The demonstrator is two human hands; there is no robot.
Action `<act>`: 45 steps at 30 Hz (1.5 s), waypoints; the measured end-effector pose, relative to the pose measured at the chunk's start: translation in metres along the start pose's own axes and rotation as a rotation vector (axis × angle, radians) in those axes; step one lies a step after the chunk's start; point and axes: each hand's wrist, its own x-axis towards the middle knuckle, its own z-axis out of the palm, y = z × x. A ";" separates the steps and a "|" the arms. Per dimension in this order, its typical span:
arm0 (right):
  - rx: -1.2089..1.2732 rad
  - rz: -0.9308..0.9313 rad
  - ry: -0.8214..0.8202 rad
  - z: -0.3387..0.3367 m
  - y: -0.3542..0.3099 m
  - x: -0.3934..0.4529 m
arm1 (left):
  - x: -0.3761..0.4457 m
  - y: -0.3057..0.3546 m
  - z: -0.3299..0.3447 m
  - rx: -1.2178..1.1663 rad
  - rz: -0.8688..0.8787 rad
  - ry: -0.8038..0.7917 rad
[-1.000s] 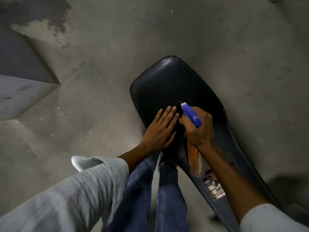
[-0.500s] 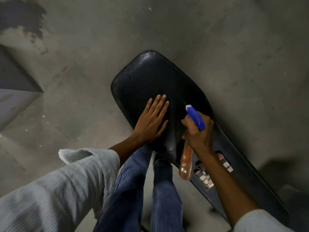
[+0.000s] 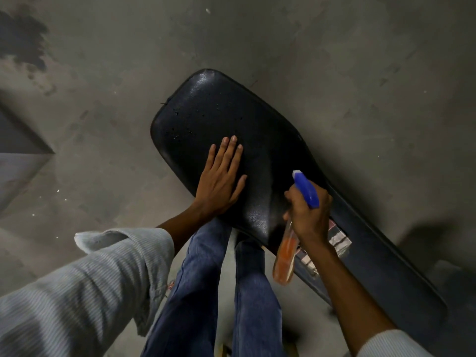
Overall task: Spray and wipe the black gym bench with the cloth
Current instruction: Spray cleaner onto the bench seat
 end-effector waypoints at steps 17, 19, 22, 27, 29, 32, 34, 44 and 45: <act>0.101 0.042 0.003 -0.014 0.028 -0.051 | -0.004 0.009 0.007 0.013 -0.056 0.005; 0.098 0.039 -0.039 -0.008 0.023 -0.054 | -0.007 0.010 0.008 0.013 -0.074 0.003; 0.096 0.043 -0.070 -0.002 0.019 -0.058 | -0.018 0.010 0.009 -0.004 -0.119 0.024; 0.091 0.025 -0.073 -0.006 0.030 -0.075 | -0.040 0.016 0.012 -0.037 -0.170 0.059; 0.081 0.028 -0.042 -0.012 0.038 -0.081 | -0.045 0.021 0.015 -0.048 -0.183 0.066; 0.046 0.028 0.037 -0.024 0.050 -0.083 | -0.050 0.032 0.021 -0.055 -0.177 0.074; 0.043 0.046 0.072 -0.033 0.057 -0.082 | -0.053 0.040 0.026 -0.048 -0.154 0.069; 0.010 0.064 0.139 -0.061 0.074 -0.097 | -0.063 0.061 0.037 -0.029 -0.112 0.027; -0.001 0.062 0.127 -0.061 0.076 -0.099 | -0.063 0.061 0.037 -0.032 -0.116 0.026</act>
